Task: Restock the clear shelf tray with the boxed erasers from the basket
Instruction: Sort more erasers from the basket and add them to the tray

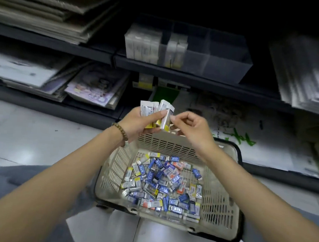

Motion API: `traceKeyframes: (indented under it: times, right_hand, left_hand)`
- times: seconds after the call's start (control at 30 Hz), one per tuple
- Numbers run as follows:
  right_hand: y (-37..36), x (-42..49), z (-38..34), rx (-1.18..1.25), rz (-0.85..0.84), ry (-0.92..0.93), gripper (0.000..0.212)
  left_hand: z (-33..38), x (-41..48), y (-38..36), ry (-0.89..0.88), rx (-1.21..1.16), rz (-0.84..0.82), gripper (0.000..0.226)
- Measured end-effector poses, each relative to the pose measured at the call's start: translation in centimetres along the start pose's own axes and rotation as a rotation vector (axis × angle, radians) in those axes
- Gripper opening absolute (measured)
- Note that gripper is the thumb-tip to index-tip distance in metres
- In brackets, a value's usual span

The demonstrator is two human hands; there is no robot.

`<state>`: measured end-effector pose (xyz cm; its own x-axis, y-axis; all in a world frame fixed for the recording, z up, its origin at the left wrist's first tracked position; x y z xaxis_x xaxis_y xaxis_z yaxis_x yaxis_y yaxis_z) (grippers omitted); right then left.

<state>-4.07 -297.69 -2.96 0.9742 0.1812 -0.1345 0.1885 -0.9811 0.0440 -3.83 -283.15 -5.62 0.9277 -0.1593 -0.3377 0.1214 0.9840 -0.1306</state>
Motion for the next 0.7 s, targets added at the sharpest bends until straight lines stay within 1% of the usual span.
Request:
traceKeyframes:
  times: [0.1, 0.17, 0.23, 0.3, 0.33, 0.47, 0.53, 0.63, 0.7]
  right_hand:
    - [-0.1, 1.1, -2.8, 0.021, -0.02, 0.024, 0.01]
    - [-0.5, 1.9, -4.3, 0.064, -0.088, 0.01, 0.025]
    - [-1.0, 2.5, -5.8, 0.061, -0.194, -0.008, 0.04]
    - [-1.3, 2.9, -7.2, 0.034, -0.269, -0.004, 0.041]
    - [-1.2, 3.3, -7.9, 0.025, -0.279, 0.002, 0.039]
    - [-0.4, 5.1, -10.7, 0.037, -0.271, 0.025, 0.027]
    - [0.6, 6.2, -12.1, 0.035, -0.245, 0.046, 0.023]
    - [3.2, 8.3, -14.9, -0.032, -0.101, 0.151, 0.025]
    - [5.3, 10.0, -16.9, -0.16, 0.005, 0.231, 0.03]
  left_hand:
    - [2.7, -0.6, 0.0, -0.018, 0.074, -0.033, 0.046]
    - [4.2, -0.9, 0.1, -0.015, 0.094, -0.065, 0.038]
    - [5.7, -0.8, 0.3, -0.014, 0.114, -0.098, 0.033]
    - [7.2, -0.6, 0.5, -0.017, 0.117, -0.107, 0.033]
    - [8.0, -0.4, 0.6, -0.02, 0.113, -0.104, 0.035]
    - [10.8, 1.0, 0.4, -0.056, 0.072, -0.082, 0.042]
    - [11.9, 2.1, 0.3, -0.085, 0.028, -0.057, 0.038]
    - [13.3, 4.1, 1.0, -0.119, -0.036, 0.041, 0.024]
    - [13.8, 5.3, 1.7, -0.129, -0.083, 0.1, 0.021]
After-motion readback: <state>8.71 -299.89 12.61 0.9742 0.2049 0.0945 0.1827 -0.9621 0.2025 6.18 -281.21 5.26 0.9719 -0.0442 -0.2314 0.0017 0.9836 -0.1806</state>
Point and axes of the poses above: each hand's wrist, its own x-axis towards the middle knuckle, its own y-axis out of the back of the hand, z = x × y, the point moved 7 cm from there along x, towards the middle knuckle, and after that the axes turned 3 degrees about x, right-handed, at the moved point
